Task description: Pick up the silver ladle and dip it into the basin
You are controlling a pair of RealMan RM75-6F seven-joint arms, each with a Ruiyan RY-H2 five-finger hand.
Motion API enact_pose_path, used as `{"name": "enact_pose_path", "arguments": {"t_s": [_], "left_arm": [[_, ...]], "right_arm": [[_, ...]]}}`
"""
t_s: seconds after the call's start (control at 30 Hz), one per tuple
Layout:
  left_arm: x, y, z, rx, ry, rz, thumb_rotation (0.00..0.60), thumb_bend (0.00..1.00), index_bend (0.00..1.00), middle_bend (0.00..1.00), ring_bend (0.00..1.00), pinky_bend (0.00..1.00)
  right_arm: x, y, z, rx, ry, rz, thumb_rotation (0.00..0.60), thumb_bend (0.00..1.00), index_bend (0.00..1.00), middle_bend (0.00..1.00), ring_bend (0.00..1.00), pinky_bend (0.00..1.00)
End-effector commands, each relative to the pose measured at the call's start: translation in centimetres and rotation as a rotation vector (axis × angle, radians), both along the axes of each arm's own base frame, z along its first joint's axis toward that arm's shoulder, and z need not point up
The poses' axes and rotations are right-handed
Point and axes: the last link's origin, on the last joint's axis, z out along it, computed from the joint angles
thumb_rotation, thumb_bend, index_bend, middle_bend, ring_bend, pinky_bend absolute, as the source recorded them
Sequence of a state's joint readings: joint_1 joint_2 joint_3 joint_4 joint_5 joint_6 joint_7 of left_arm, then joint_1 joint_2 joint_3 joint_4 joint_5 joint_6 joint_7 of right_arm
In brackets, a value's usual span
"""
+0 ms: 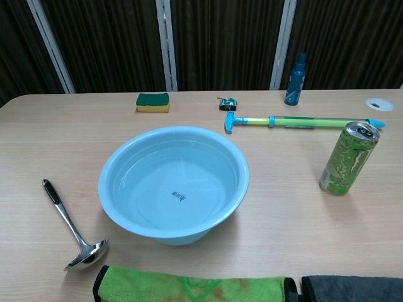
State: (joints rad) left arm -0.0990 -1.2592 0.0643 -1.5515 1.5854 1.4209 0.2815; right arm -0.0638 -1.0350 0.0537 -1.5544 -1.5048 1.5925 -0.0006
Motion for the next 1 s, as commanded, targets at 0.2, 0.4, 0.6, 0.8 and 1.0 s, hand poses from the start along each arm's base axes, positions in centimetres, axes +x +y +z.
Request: {"name": "enact_pose_path", "arguments": {"t_s": [0.2, 0.4, 0.6, 0.8, 1.0], "left_arm": [[0.0, 0.0, -0.1, -0.004, 0.001, 0.002, 0.600, 0.22, 0.00, 0.00, 0.00, 0.00], [0.1, 0.6, -0.2, -0.029, -0.035, -0.004, 0.600, 0.22, 0.13, 0.00, 0.00, 0.00], [-0.7, 4.1, -0.2, -0.107, -0.018, 0.021, 0.600, 0.23, 0.35, 0.00, 0.00, 0.00], [-0.4, 7.0, -1.5, -0.168, -0.017, -0.008, 0.600, 0.25, 0.45, 0.00, 0.00, 0.00], [-0.2, 9.3, -2.8, -0.197, -0.012, -0.029, 0.600, 0.26, 0.46, 0.00, 0.00, 0.00]], "right_arm": [[0.0, 0.0, -0.1, 0.005, 0.003, 0.001, 0.600, 0.00, 0.00, 0.00, 0.00, 0.00], [0.2, 0.1, 0.1, -0.002, -0.012, 0.008, 0.600, 0.00, 0.00, 0.00, 0.00, 0.00], [0.1, -0.2, -0.2, 0.005, -0.011, 0.001, 0.600, 0.00, 0.00, 0.00, 0.00, 0.00], [0.0, -0.8, -0.3, 0.007, -0.013, -0.012, 0.600, 0.00, 0.00, 0.00, 0.00, 0.00], [-0.6, -1.4, -0.4, 0.015, -0.013, -0.042, 0.600, 0.00, 0.00, 0.00, 0.00, 0.00]]}}
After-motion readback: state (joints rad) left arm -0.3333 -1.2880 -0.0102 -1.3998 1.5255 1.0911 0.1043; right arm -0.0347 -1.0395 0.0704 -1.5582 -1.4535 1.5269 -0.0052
